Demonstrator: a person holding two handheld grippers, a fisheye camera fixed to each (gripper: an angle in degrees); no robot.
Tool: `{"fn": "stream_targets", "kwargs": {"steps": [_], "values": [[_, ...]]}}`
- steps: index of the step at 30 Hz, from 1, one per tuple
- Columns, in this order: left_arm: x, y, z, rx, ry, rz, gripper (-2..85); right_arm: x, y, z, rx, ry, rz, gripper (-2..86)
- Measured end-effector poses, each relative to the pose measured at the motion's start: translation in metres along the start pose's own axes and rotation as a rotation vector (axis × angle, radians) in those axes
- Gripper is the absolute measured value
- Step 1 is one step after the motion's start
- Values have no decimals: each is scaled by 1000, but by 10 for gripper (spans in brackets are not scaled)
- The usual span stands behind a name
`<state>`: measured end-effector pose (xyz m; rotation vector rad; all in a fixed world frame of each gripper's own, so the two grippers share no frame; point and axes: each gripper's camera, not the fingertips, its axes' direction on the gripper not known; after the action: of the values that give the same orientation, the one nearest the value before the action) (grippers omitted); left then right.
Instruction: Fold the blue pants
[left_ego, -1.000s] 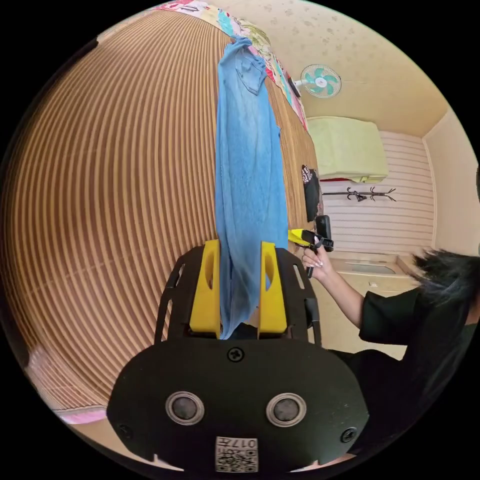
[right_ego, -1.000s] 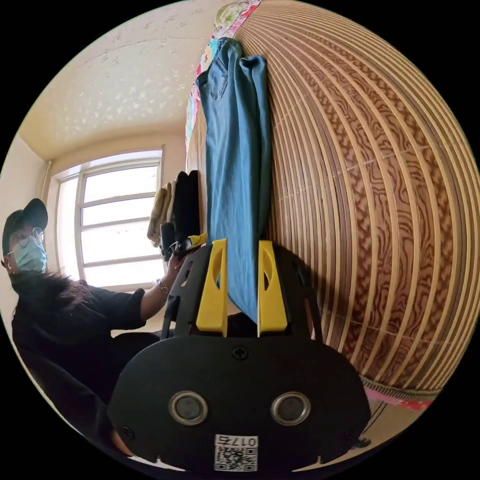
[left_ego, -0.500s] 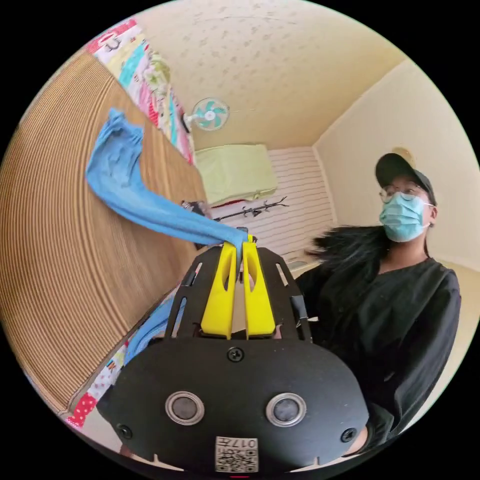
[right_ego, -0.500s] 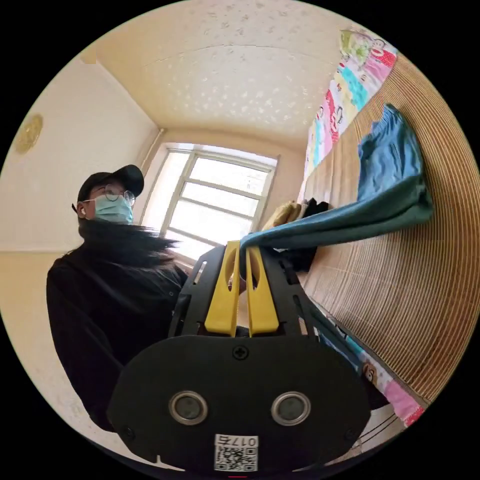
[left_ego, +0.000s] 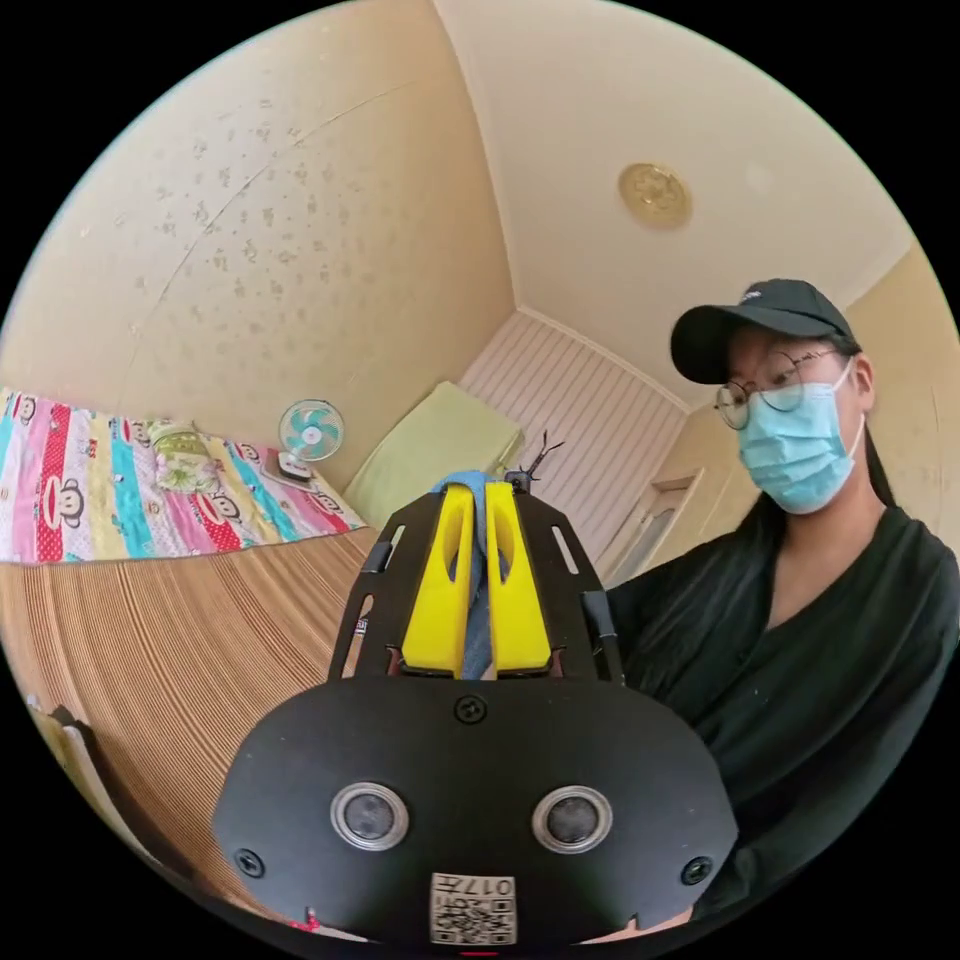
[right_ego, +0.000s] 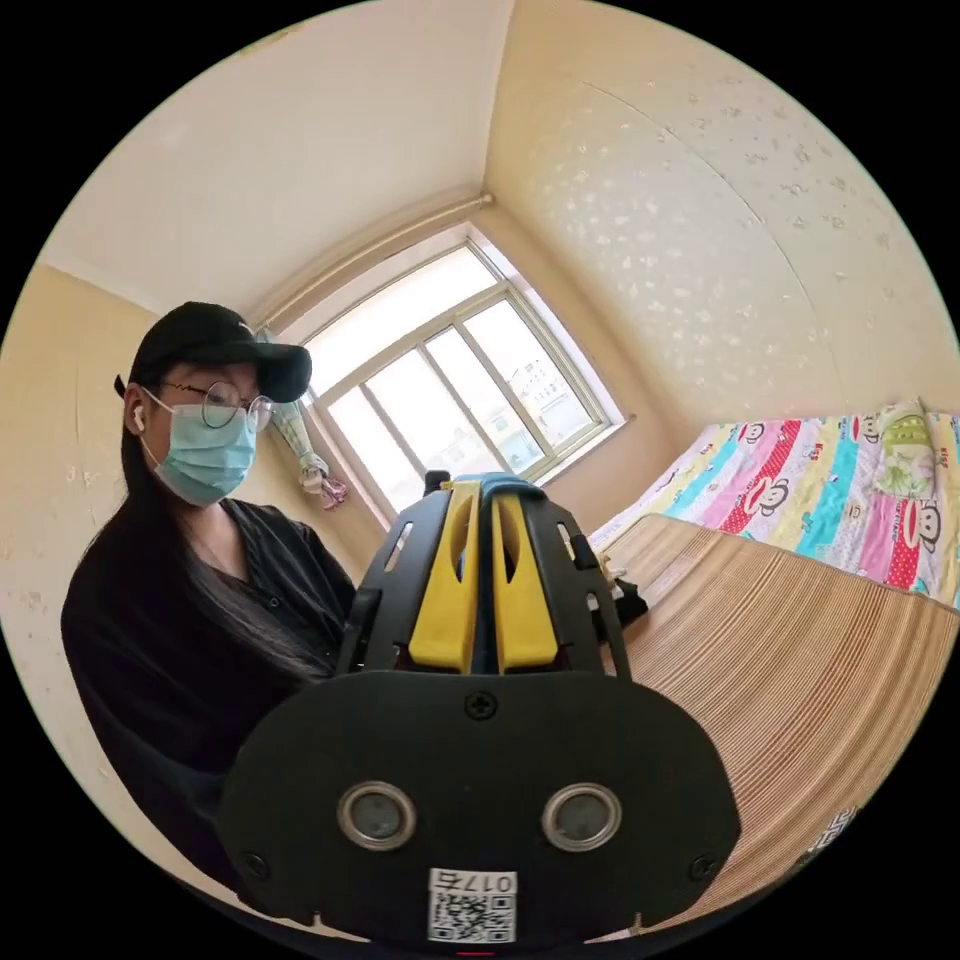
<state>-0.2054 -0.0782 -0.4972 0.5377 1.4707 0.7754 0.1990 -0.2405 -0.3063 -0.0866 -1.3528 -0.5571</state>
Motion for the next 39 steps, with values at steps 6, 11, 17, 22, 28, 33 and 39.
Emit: {"fn": "stream_targets", "kwargs": {"steps": [6,11,17,22,28,33,39], "values": [[-116,13,53,-33,-168,-165,-3,117,1,35,-61,46,157,13],[-181,74,97,-170,-305,-216,5,171,68,66,-182,135,233,18],[-277,259,157,-492,-372,-673,64,245,263,112,-455,201,695,46],[-320,329,156,-479,-399,-940,129,266,338,97,-342,254,981,112],[-400,304,188,-489,-448,-932,134,322,310,126,-314,283,978,134],[-435,315,241,-564,-353,-1013,109,328,314,197,-494,193,991,100],[-411,329,249,-578,-125,-1166,67,286,331,180,-365,-110,1026,56]]}}
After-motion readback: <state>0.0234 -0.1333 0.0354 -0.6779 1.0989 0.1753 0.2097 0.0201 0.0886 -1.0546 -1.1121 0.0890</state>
